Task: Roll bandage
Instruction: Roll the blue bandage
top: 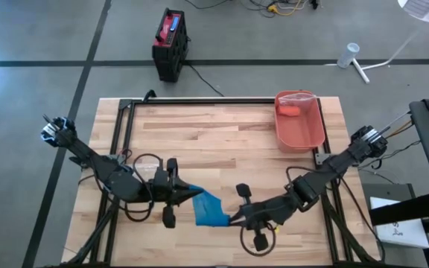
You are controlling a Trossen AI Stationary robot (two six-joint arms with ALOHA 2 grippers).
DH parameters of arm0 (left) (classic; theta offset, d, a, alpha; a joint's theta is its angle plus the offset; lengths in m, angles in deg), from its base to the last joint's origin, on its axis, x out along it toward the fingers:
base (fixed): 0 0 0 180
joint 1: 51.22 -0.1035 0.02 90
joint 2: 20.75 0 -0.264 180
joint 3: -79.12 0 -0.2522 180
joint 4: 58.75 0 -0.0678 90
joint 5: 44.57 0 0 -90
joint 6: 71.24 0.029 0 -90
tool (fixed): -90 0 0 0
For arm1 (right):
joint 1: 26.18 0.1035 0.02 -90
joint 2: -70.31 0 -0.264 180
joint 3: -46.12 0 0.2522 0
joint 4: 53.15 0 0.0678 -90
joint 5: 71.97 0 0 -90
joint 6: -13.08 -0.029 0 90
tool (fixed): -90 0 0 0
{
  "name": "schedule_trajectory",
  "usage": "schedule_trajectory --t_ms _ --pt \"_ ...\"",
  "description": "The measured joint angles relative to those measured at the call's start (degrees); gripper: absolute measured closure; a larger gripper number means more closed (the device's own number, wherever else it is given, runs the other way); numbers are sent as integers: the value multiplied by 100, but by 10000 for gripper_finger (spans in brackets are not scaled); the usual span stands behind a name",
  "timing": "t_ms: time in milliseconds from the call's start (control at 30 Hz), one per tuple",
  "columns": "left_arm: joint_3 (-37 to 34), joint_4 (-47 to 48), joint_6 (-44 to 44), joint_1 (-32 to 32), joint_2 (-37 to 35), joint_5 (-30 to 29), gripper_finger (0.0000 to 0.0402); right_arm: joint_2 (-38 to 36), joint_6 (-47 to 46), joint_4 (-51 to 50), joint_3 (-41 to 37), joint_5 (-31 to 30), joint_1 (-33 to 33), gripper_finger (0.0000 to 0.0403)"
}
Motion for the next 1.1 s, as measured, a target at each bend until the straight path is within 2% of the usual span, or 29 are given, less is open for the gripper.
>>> schedule_trajectory --t_ms 167,400,533,800,967,1100 --pt "-22 82 -45 -50 43 41 402 0 178 260 -2 35 73 400" --pt "-31 118 -265 -56 286 402 401 0 642 940 -2 437 93 400" --pt "-34 264 -472 -58 308 697 401 -7 770 1041 -2 443 102 400" --pt "-34 273 -586 -57 309 1646 402 -17 1063 1135 144 325 102 400" --pt "-34 410 -586 -52 309 1815 400 -22 1264 1218 212 136 91 400" --pt "-34 574 -626 -53 309 1870 380 -22 1334 1299 212 132 91 400"
